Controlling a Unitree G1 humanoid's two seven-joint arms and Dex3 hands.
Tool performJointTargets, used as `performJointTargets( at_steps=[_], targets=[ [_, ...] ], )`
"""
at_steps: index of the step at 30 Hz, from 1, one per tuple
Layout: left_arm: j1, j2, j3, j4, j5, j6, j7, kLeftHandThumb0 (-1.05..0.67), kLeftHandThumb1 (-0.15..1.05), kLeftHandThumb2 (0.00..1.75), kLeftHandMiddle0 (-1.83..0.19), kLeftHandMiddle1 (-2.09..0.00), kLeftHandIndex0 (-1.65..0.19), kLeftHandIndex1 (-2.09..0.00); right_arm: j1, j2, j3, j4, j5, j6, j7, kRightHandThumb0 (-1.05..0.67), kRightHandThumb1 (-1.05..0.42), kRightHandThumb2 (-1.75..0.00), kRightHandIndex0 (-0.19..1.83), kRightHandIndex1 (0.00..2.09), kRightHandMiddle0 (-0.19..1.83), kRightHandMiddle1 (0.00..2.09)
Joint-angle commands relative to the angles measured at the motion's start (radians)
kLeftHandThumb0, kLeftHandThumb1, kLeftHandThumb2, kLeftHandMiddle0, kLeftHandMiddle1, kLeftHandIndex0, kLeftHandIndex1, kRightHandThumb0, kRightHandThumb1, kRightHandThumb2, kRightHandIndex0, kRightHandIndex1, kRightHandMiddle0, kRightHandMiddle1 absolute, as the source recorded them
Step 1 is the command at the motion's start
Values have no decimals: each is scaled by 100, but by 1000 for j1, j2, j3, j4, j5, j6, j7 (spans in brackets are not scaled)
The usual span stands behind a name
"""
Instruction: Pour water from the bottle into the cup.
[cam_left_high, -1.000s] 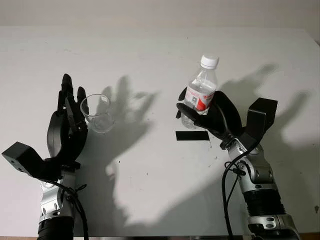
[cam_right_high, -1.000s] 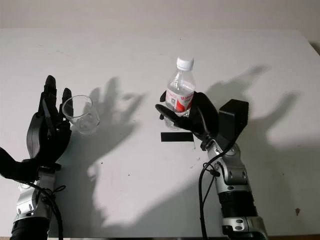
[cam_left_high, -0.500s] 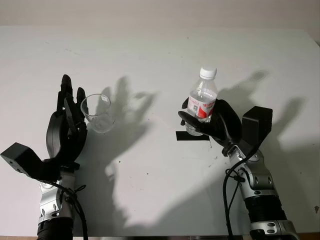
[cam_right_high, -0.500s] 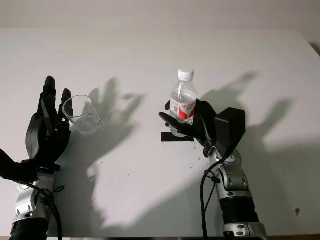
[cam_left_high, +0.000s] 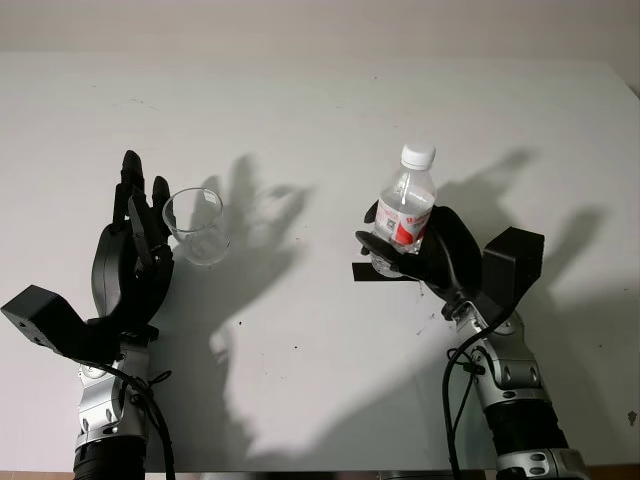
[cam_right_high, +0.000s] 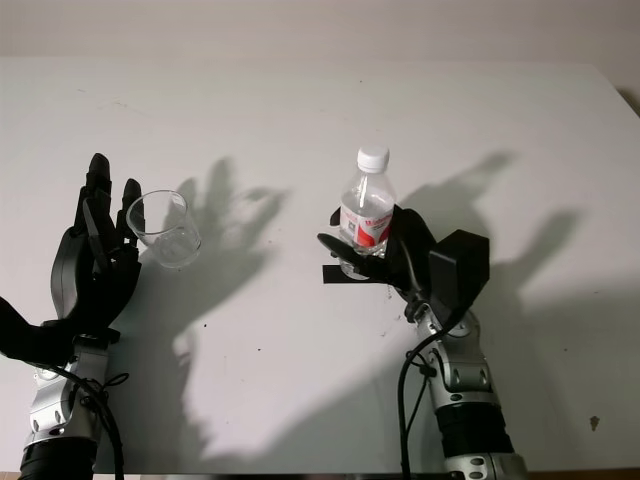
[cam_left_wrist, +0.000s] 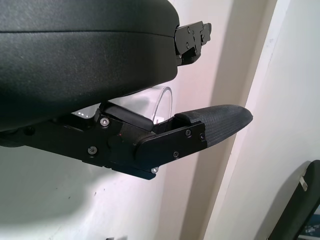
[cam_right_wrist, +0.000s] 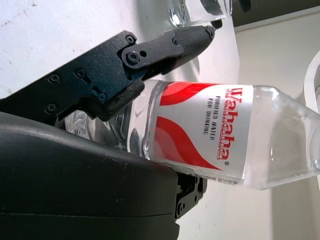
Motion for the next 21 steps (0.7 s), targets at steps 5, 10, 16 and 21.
performJointTargets(
  at_steps=[5,10,16,21],
  targets=[
    [25,4,3,6,3,4,2,-77,105,72,19,0,19,0,56,9,-7,54,34,-29,56,-59,-105,-11,5,138,-1,149],
    [23,5,6,8,-6,8,-8,-77,105,72,19,0,19,0,82,7,6,91,2,-116,70,-67,-105,-12,8,46,1,35],
    [22,6,7,5,-1,8,-4,-77,105,72,19,0,19,0,97,-3,20,115,-36,-165,64,-68,-105,-12,6,20,0,10],
    [20,8,7,10,-1,7,-6,-77,105,72,19,0,19,0,105,-12,28,126,-63,-199,64,-70,-104,-8,4,14,2,9]
  ],
)
